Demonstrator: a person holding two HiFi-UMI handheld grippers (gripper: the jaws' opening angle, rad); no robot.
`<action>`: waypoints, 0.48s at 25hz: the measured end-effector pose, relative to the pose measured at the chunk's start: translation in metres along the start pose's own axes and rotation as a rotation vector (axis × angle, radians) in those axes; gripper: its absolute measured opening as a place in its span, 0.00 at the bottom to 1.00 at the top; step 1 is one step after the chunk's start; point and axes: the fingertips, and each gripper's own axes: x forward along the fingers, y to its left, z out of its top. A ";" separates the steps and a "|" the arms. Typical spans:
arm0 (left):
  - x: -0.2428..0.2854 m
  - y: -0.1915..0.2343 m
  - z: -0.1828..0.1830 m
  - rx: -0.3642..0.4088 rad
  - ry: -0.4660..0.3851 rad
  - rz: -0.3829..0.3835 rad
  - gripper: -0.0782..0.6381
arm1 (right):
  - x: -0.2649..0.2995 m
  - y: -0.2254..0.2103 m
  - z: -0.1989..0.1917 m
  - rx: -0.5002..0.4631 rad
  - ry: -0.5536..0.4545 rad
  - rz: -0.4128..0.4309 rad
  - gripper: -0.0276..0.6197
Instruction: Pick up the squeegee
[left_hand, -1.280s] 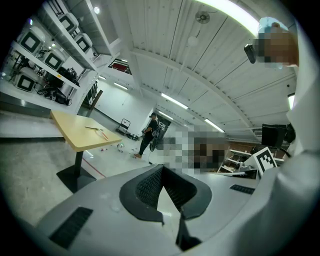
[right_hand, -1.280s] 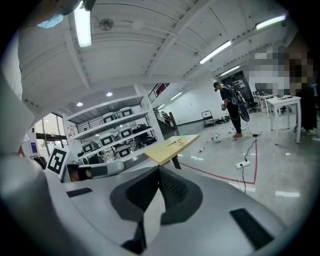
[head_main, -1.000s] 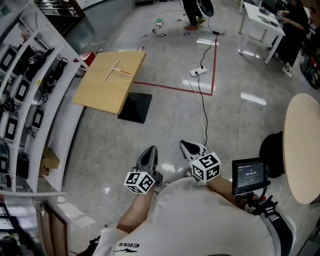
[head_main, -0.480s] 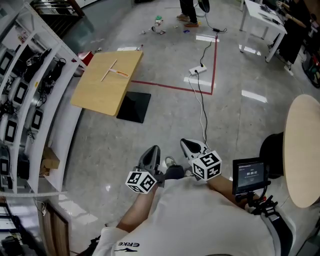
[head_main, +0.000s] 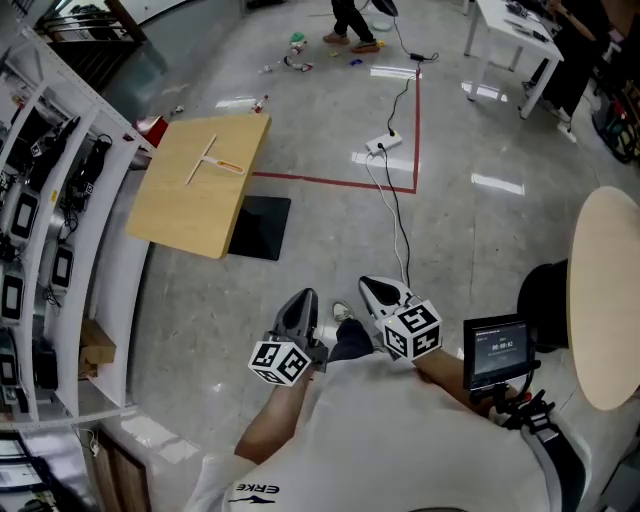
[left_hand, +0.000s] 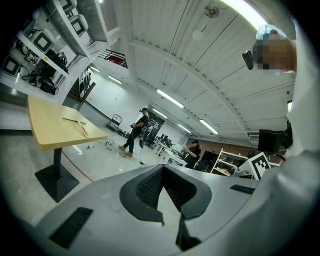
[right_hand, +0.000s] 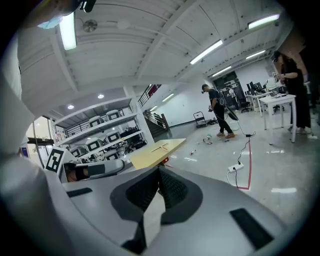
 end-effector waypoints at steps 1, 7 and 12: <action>0.010 0.008 0.003 0.001 0.001 -0.005 0.11 | 0.009 -0.006 0.003 0.000 -0.001 -0.006 0.05; 0.051 0.047 0.031 0.002 0.024 -0.022 0.11 | 0.057 -0.026 0.033 0.002 -0.005 -0.032 0.05; 0.077 0.075 0.056 0.012 0.024 -0.052 0.11 | 0.091 -0.035 0.058 -0.003 -0.021 -0.062 0.05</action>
